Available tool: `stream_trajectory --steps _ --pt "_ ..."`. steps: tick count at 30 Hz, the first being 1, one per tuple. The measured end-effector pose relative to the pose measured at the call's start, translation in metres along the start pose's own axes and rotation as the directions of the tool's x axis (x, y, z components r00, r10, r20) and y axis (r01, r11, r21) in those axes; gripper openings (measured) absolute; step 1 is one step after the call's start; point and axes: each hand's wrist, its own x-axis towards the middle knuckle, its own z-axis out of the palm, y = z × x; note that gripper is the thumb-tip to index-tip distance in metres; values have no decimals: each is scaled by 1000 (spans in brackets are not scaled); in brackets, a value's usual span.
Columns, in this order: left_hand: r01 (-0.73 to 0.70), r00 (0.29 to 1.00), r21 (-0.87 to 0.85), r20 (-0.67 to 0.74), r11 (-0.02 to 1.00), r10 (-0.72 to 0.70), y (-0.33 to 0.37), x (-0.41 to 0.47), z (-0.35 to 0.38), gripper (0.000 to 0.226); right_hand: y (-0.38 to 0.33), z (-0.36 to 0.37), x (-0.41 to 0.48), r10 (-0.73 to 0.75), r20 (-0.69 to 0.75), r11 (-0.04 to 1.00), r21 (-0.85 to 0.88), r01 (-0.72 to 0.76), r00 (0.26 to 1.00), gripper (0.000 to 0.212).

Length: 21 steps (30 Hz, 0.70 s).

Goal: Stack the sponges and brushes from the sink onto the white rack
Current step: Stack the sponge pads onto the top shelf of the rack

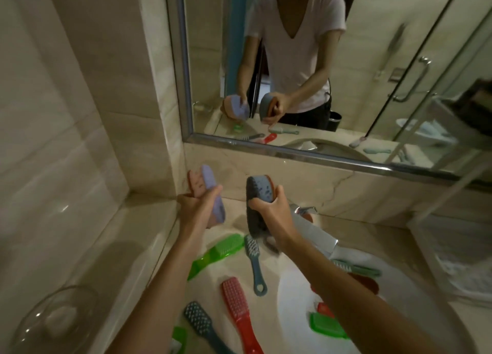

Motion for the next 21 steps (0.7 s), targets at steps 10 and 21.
stream_trajectory --steps 10,21 --pt "-57 949 30 312 998 45 71 -80 91 60 -80 -114 -29 -88 -216 996 -45 80 973 44" --pt "-259 870 103 456 960 186 119 -217 289 105 -159 -347 -93 -237 -423 971 -124 203 874 41"
